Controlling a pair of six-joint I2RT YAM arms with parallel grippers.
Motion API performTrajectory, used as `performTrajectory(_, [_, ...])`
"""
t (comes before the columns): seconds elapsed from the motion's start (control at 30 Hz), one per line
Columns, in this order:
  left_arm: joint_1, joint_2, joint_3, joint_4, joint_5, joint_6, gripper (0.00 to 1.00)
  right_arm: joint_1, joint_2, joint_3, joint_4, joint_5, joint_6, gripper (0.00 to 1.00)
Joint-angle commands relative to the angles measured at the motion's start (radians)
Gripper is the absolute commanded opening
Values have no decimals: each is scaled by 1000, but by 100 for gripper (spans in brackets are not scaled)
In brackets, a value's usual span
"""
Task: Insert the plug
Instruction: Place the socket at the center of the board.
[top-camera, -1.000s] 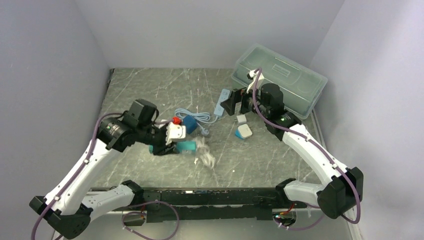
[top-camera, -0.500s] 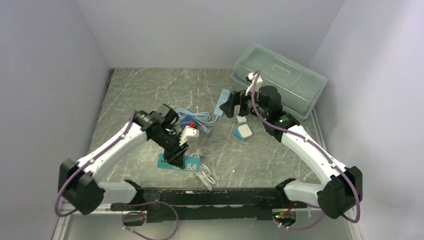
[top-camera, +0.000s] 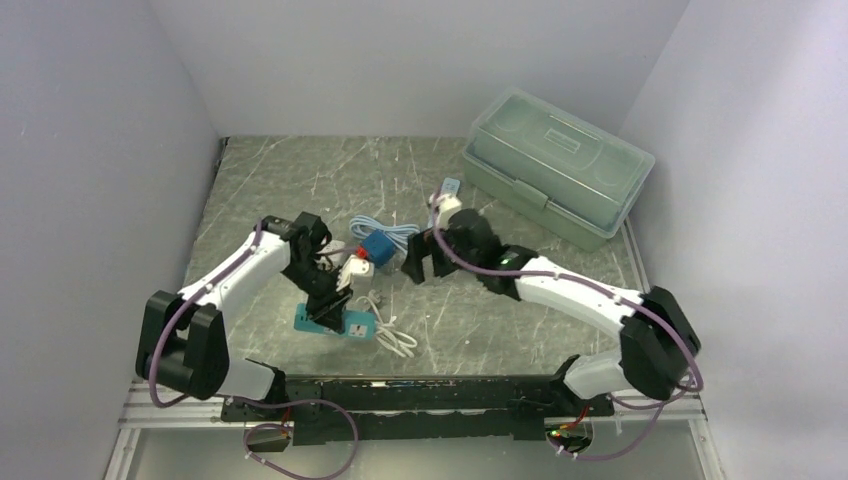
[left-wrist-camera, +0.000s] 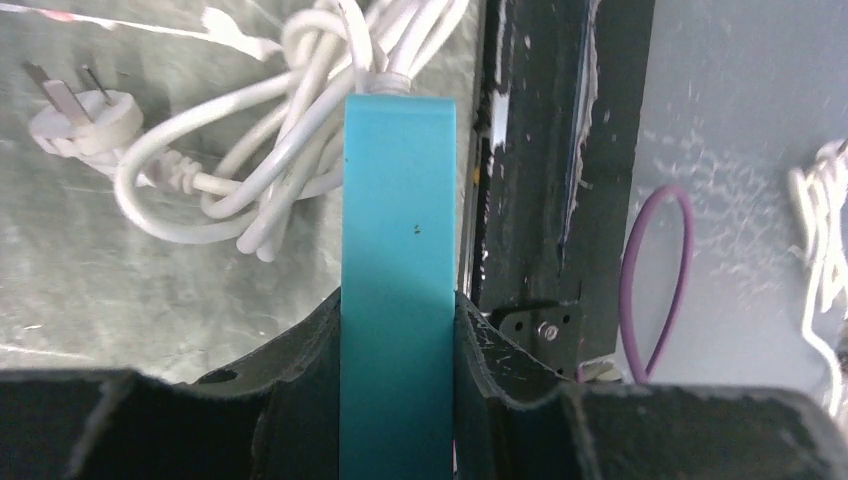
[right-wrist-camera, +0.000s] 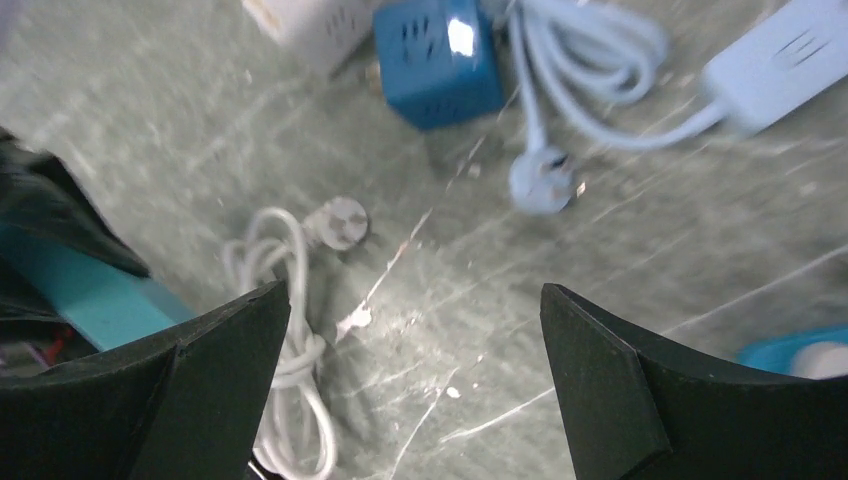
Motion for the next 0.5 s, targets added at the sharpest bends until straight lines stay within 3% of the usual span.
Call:
performTrajectory(0.0, [25, -96, -113, 3, -94, 184, 0, 140, 84, -24, 60, 147, 65, 100])
performTrajectory(0.17, [35, -183, -58, 15, 4, 147, 0, 225, 105, -57, 84, 218, 76, 100])
performTrajectory(0.33, [35, -165, 114, -55, 111, 57, 0, 231, 32, -152, 171, 139, 68, 99])
performTrajectory(0.47, [35, -236, 97, -89, 113, 121, 0, 243, 79, -172, 202, 100, 90, 97])
